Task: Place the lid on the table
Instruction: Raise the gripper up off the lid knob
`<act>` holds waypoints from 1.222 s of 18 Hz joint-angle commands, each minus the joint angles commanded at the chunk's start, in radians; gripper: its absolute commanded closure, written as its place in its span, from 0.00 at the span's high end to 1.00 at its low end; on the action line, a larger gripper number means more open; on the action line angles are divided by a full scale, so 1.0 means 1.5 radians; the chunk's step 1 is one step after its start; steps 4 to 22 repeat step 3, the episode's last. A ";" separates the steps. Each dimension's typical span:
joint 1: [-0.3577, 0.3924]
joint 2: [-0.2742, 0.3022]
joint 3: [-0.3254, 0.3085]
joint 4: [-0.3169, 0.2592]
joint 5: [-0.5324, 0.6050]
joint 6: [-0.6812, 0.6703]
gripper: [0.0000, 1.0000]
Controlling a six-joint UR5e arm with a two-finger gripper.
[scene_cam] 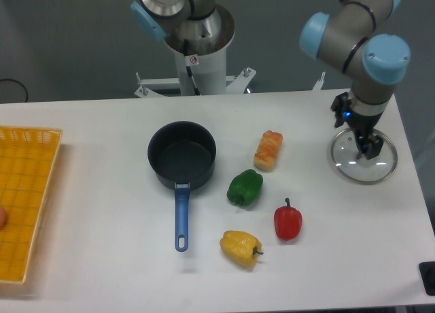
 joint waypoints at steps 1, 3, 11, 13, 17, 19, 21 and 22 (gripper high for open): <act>-0.009 -0.002 0.001 0.000 -0.001 -0.014 0.99; -0.022 -0.004 0.003 0.003 -0.001 -0.027 0.99; -0.022 -0.004 0.003 0.003 -0.001 -0.027 0.99; -0.022 -0.004 0.003 0.003 -0.001 -0.027 0.99; -0.022 -0.004 0.003 0.003 -0.001 -0.027 0.99; -0.022 -0.004 0.003 0.003 -0.001 -0.027 0.99; -0.022 -0.004 0.003 0.003 -0.001 -0.027 0.99; -0.022 -0.004 0.003 0.003 -0.001 -0.027 0.99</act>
